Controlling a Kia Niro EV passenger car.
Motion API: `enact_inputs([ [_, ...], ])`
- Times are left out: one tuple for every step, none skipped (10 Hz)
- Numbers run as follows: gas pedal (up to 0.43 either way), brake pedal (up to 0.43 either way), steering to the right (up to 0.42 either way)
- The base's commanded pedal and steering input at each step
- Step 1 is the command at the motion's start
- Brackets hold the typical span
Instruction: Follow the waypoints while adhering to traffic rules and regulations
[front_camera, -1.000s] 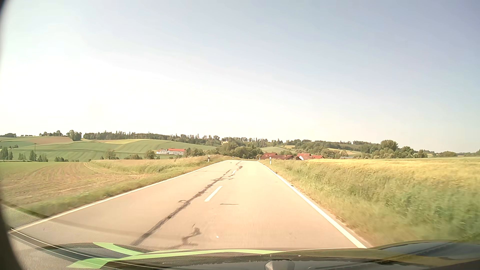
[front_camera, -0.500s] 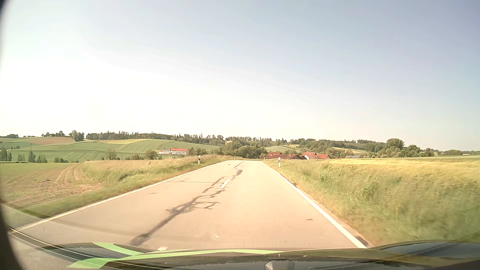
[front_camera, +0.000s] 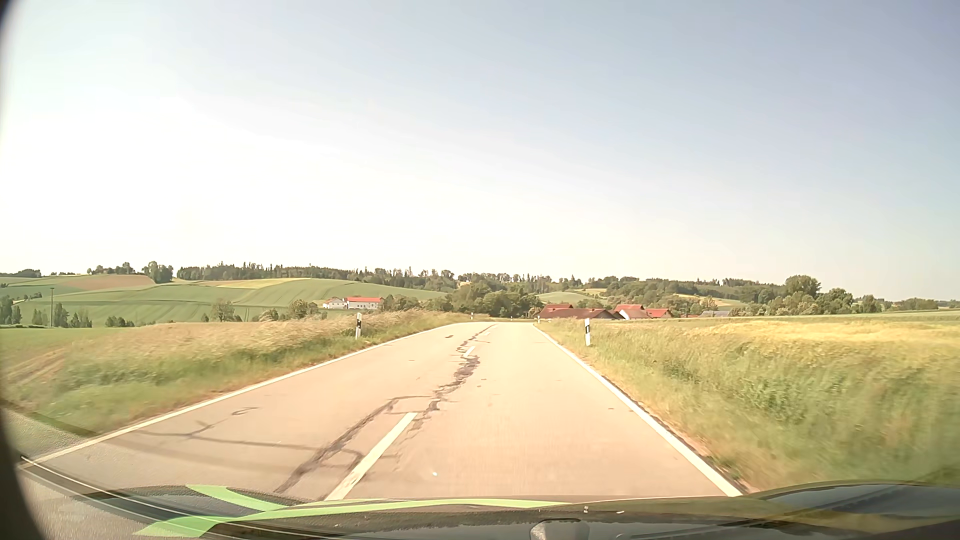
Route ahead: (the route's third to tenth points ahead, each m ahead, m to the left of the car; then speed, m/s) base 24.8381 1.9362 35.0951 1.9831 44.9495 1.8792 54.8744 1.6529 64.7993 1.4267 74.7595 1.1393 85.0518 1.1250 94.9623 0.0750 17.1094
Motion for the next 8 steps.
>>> enact_inputs([
  [0.228, 0.000, -0.008],
  [0.228, 0.000, -0.007],
  [0.228, 0.000, -0.005],
  [0.228, 0.000, -0.004],
  [0.228, 0.000, -0.004],
  [0.228, 0.000, -0.005],
  [0.228, 0.000, -0.005],
  [0.228, 0.000, -0.005],
])
